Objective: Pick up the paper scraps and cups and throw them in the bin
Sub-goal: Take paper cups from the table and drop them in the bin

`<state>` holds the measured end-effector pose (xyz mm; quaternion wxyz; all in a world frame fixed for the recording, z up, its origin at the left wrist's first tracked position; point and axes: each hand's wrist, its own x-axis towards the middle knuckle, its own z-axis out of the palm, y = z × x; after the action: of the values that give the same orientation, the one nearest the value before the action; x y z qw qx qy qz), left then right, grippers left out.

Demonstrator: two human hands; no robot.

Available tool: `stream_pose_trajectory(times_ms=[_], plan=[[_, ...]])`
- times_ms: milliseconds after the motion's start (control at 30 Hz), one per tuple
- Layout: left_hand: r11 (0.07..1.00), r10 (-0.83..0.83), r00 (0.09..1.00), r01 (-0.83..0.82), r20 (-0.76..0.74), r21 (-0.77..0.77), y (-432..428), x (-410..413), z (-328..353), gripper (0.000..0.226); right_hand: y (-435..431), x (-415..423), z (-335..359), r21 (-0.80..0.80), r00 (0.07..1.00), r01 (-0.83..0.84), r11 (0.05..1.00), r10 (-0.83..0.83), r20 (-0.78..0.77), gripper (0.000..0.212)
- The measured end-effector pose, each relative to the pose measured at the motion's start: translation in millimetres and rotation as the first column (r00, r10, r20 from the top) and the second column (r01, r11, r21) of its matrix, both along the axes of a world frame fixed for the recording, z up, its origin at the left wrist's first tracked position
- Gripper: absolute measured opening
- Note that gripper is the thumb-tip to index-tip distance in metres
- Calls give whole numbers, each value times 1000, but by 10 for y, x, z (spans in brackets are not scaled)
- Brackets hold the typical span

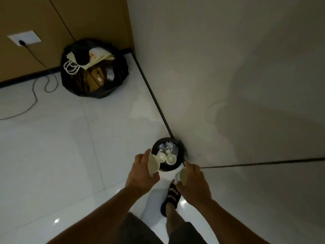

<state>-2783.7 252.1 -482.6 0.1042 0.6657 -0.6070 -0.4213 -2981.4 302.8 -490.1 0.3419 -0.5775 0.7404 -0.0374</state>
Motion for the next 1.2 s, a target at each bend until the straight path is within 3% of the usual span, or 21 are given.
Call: stream_pose_trajectory(times_ms=[333,600,767,900,1033,1200], plan=[[999,1,999,1,-35,48,-680,-465,-2301,86,-1152,-110,-2087,-33,994,-109,994,108,-23,80],[996,-2,998,8,-65,88,-838,-662,-3631,90,-1186,-270,-3462,13,991,-110,994,111,-71,87],[991,-136,985,136,104,6,-813,-665,-3972,88,-1064,-295,-3892,-1,997,-69,998,69,-36,82],[931,-306,904,350,299,-106,-818,-627,-4130,83,-1034,-288,-4048,-63,998,-60,996,58,-29,83],[867,-422,795,494,436,-62,-793,-603,-4298,96,-1004,-280,-4113,-121,983,-175,977,166,-83,90],[853,-456,743,522,491,2,-755,-563,-4460,106,-927,-190,-4216,-89,958,-255,963,239,-158,101]])
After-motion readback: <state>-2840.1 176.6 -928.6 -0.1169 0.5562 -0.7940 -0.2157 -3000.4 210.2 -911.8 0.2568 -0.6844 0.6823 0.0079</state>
